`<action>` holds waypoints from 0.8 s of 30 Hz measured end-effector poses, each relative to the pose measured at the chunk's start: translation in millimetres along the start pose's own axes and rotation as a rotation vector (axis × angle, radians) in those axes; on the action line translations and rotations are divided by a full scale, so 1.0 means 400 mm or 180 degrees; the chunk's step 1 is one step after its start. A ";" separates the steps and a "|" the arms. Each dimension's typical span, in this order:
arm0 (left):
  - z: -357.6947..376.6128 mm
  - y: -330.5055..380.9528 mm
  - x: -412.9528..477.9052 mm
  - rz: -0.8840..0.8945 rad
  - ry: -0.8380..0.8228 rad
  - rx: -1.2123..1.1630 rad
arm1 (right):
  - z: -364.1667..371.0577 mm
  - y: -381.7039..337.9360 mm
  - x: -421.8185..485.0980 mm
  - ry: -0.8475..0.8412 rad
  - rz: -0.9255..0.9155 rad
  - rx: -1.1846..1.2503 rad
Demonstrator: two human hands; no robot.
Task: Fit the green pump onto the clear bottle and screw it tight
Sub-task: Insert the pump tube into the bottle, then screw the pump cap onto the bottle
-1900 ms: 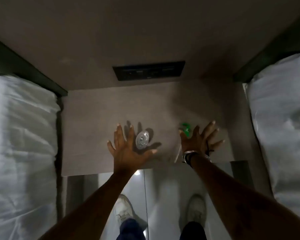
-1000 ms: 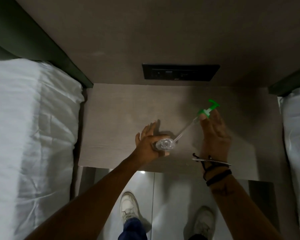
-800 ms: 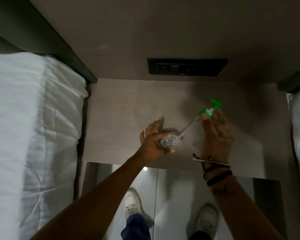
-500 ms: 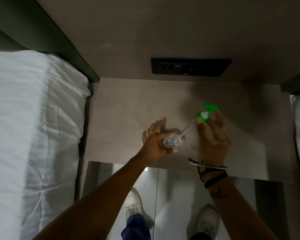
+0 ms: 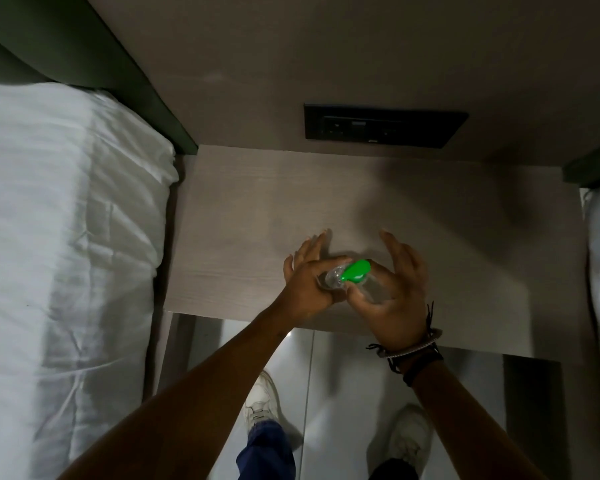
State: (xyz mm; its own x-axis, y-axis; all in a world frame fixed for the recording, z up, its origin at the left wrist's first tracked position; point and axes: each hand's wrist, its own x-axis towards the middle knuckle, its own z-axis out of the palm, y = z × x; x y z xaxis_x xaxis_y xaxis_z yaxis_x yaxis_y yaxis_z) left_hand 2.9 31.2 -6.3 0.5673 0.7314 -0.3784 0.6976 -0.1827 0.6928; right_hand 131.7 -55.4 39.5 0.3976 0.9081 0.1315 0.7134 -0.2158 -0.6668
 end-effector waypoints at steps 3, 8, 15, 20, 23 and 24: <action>0.004 -0.005 0.005 0.0045 -0.0013 0.0060 | 0.005 0.014 0.002 -0.0302 0.0081 -0.0038; 0.020 -0.035 0.005 0.0272 0.0098 0.0004 | 0.009 0.032 -0.003 -0.0462 0.0200 -0.0303; 0.029 -0.056 0.008 0.0455 0.0345 0.0047 | 0.002 0.034 0.001 -0.0699 -0.0105 -0.0240; 0.018 -0.060 0.008 0.0487 0.0342 0.0180 | 0.014 0.020 0.031 -0.0581 0.0253 -0.0453; 0.014 -0.062 0.007 0.0540 0.0276 0.0213 | 0.015 0.023 0.030 -0.0787 0.0262 -0.0175; 0.015 -0.059 0.008 0.0486 0.0278 0.0219 | 0.012 0.027 0.031 -0.0805 0.0157 -0.0019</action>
State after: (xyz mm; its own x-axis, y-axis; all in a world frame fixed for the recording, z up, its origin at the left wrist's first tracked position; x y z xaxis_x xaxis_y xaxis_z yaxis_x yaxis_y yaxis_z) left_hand -9.2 33.8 -27.2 0.6309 0.7454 -0.2152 0.6363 -0.3384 0.6933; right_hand 141.4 -44.8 30.5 0.2756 0.9571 -0.0892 0.7003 -0.2635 -0.6634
